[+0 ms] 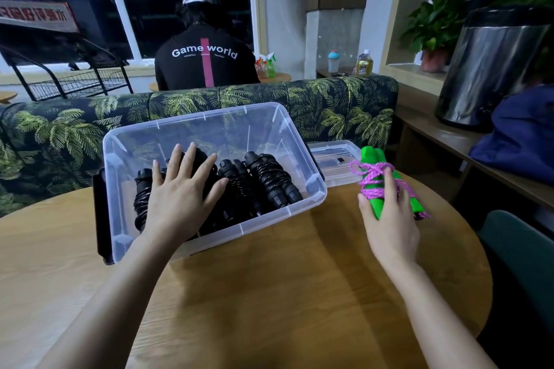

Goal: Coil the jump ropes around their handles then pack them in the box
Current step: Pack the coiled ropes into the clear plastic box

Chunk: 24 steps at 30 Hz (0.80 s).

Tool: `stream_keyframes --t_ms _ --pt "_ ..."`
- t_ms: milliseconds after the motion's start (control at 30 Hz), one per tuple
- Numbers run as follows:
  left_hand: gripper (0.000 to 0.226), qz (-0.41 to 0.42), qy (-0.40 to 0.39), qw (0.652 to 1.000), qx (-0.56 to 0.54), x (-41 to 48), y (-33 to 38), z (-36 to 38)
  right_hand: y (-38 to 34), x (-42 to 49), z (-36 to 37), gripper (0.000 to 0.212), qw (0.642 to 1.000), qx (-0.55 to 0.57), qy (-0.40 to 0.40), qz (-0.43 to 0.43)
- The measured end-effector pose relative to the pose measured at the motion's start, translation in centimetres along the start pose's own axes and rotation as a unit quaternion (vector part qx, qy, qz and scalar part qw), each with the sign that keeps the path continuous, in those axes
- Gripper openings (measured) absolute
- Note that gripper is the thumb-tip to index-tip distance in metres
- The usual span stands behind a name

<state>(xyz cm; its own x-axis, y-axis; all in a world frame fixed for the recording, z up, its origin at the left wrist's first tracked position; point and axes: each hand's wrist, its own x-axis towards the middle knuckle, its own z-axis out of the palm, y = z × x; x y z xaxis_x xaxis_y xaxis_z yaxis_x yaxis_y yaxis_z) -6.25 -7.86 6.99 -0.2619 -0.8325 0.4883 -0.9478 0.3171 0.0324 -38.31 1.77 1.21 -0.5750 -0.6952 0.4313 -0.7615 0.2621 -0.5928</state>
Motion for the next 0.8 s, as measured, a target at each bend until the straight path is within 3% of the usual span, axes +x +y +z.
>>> stream_keyframes --t_ms 133,300,467,667,800 --pt "0.069 0.000 0.001 1.000 0.009 -0.2 0.1 0.0 -4.9 -0.7 -1.8 0.069 0.988 0.114 0.055 -0.090" --pt "0.080 -0.004 -0.008 1.000 0.022 -0.4 0.4 -0.4 -12.2 -2.4 -1.1 0.066 0.959 0.221 -0.009 -0.176" --pt "0.093 -0.031 -0.032 0.999 -0.021 -0.5 0.9 -1.0 -16.6 -2.4 2.7 0.066 0.968 0.117 -0.094 -0.203" --pt "0.095 -0.034 -0.032 0.998 -0.044 -0.8 1.1 -1.2 -18.7 -1.7 5.0 0.065 0.970 0.049 -0.131 -0.198" --pt "0.095 -0.034 -0.034 0.998 -0.044 -0.8 0.9 -1.1 -18.4 -2.2 6.2 0.073 0.938 -0.053 -0.243 -0.242"
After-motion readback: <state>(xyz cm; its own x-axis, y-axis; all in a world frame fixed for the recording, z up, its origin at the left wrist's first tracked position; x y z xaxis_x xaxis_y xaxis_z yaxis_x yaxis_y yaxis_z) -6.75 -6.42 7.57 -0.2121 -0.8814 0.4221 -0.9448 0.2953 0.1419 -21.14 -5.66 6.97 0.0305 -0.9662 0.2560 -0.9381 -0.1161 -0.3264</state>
